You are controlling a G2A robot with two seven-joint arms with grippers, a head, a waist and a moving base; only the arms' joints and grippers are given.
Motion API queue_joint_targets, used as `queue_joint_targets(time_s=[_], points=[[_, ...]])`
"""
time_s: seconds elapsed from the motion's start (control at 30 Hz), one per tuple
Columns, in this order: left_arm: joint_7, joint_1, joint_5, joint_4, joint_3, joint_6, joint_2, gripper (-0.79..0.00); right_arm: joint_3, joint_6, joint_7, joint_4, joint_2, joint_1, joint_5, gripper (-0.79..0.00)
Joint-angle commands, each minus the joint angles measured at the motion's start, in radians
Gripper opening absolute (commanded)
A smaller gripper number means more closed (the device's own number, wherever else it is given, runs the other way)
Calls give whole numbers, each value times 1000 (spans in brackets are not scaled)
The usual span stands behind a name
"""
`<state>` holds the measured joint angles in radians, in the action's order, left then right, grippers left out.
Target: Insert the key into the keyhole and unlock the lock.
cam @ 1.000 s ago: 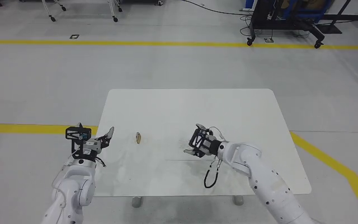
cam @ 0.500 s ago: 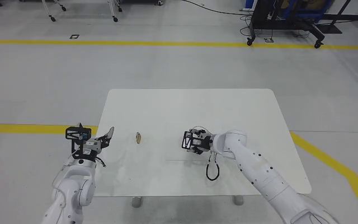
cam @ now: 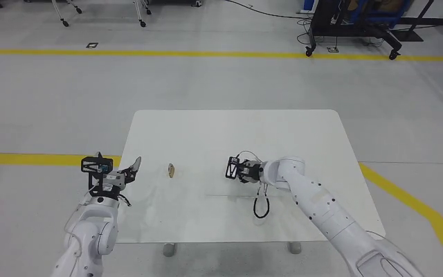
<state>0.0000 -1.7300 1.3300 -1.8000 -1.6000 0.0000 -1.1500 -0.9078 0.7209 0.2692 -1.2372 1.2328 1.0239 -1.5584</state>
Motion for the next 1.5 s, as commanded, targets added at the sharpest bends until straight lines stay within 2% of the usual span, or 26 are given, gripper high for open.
queue_joint_targets(time_s=[0.0, 0.17, 0.47, 0.53, 0.67, 0.8, 1.0, 1.03, 1.07, 1.1, 1.17, 1.23, 1.27, 1.3, 1.37, 1.47], points=[[0, 0, 0, 0, 0, 0, 0, 0, -23, 11, -37, -18, -9, 17, -2, -785], [0, 0, 0, 0, 0, 0, 0, 0, -103, 19, -166, -59, -35, 91, 32, -785], [0, 0, 0, 0, 0, 0, 0, 0, -110, 17, -174, -60, -37, 97, 38, -785], [0, 0, 0, 0, 0, 0, 0, 0, -125, 15, -215, -49, -37, 113, 101, -785], [0, 0, 0, 0, 0, 0, 0, 0, -177, 136, -412, -8, -38, 137, 330, -785], [0, 0, 0, 0, 0, 0, 0, 0, -198, 243, -491, -2, -42, 145, 426, -785], [0, 0, 0, 0, 0, 0, 0, 0, -219, 228, -474, -2, -47, 147, 422, -785], [1, 0, 26, 3, -4, 5, 1, 0, -219, 228, -474, -2, -47, 147, 422, -785], [6, -5, 149, 12, -11, 22, 7, 0, -219, 228, -474, -2, -47, 147, 422, -785], [16, -11, 111, 10, -2, -4, 5, 0, -219, 228, -474, -2, -47, 147, 422, -785], [58, -10, -149, 15, -22, -94, -3, 0, -219, 228, -474, -2, -47, 147, 422, -785], [69, -1, -287, 22, -37, -173, -5, 0, -216, 214, -461, 11, -46, 157, 439, -785], [62, 2, -406, 23, -33, -229, -8, 0, -208, 244, -481, 9, -43, 166, 494, -785], [39, 8, -514, 27, -31, -279, -10, 0, -199, 285, -503, 18, -40, 170, 543, -785], [-53, 28, -776, 34, -6, -389, -14, 0, -171, 291, -521, 38, -32, 169, 605, -785], [-265, 78, -1168, 60, 40, -492, -15, 0, -109, 291, -533, 59, -22, 155, 691, -785]])
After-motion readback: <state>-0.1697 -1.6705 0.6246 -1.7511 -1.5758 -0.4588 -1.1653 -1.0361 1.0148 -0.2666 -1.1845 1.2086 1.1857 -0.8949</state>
